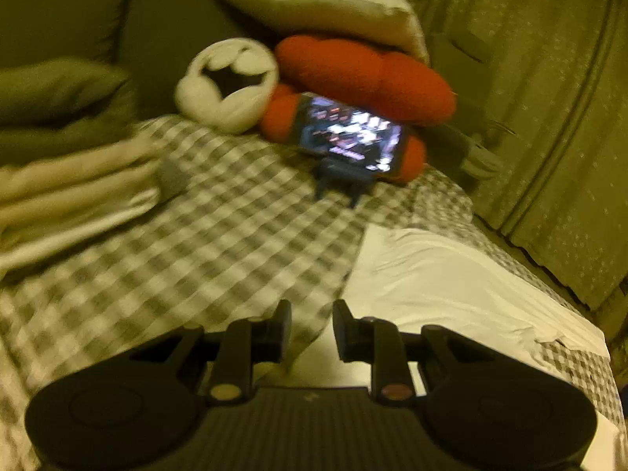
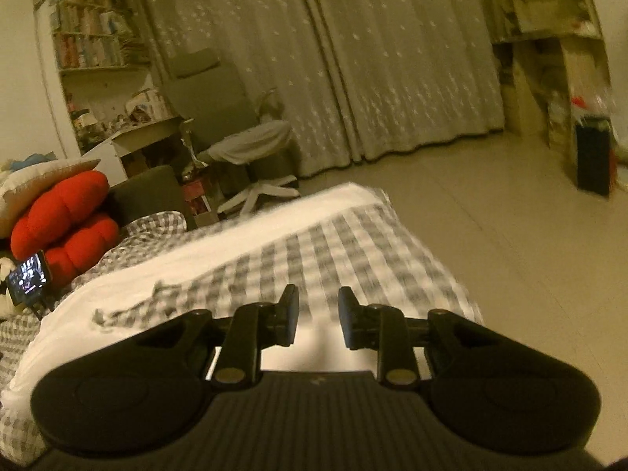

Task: Fold clothes

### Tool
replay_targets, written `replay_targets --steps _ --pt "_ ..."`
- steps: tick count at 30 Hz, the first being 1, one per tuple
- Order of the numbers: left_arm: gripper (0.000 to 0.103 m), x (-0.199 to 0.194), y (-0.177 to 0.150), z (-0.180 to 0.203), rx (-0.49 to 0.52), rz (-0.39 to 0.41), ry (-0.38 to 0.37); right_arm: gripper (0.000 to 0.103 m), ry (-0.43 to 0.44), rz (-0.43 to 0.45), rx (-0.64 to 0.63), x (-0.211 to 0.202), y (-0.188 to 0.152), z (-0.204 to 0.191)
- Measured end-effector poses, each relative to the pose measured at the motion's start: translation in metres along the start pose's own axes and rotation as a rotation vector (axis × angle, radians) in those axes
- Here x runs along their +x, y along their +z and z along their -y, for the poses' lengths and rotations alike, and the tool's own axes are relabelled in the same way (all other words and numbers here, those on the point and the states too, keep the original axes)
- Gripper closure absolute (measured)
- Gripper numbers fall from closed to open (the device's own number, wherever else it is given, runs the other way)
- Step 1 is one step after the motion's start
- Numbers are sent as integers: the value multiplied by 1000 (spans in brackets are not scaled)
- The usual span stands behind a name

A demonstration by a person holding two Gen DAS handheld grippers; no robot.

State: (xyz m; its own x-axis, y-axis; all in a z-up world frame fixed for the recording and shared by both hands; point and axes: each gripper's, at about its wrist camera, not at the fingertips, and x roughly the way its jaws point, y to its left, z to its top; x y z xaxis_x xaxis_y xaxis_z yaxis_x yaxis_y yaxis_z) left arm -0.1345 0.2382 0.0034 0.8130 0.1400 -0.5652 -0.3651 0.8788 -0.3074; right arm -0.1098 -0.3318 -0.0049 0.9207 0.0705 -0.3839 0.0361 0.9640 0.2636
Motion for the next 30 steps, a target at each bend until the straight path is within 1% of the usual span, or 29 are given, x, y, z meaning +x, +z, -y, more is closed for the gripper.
replay_targets --steps 3,5,8,12,14,18,19,21,24,26,27,30 --pt "83 5 7 23 67 8 6 64 13 14 -44 8 20 -13" --pt "83 11 11 40 110 16 26 63 23 33 -73 13 34 -21" --pt "83 22 15 65 161 25 33 63 8 54 -123 26 46 -33" --pt "81 40 20 99 209 33 27 63 4 36 -163 50 49 -46" --pt "81 49 23 116 223 37 20 63 3 17 -167 63 47 -51" --pt "81 67 28 151 266 44 11 63 -27 18 -155 86 42 -62" --pt "79 70 28 157 280 45 6 63 -22 13 -144 90 42 -63" --pt "70 78 28 169 319 44 -4 63 1 -4 -111 99 42 -64" --pt "69 90 28 185 383 41 -15 63 12 -28 -100 112 45 -67" --pt "66 100 29 192 414 35 12 63 -4 -41 -115 120 47 -69" --pt "62 105 29 196 428 31 24 63 -9 -48 -122 124 48 -70" --pt "54 117 27 204 472 26 50 63 -16 -58 -133 135 51 -70"
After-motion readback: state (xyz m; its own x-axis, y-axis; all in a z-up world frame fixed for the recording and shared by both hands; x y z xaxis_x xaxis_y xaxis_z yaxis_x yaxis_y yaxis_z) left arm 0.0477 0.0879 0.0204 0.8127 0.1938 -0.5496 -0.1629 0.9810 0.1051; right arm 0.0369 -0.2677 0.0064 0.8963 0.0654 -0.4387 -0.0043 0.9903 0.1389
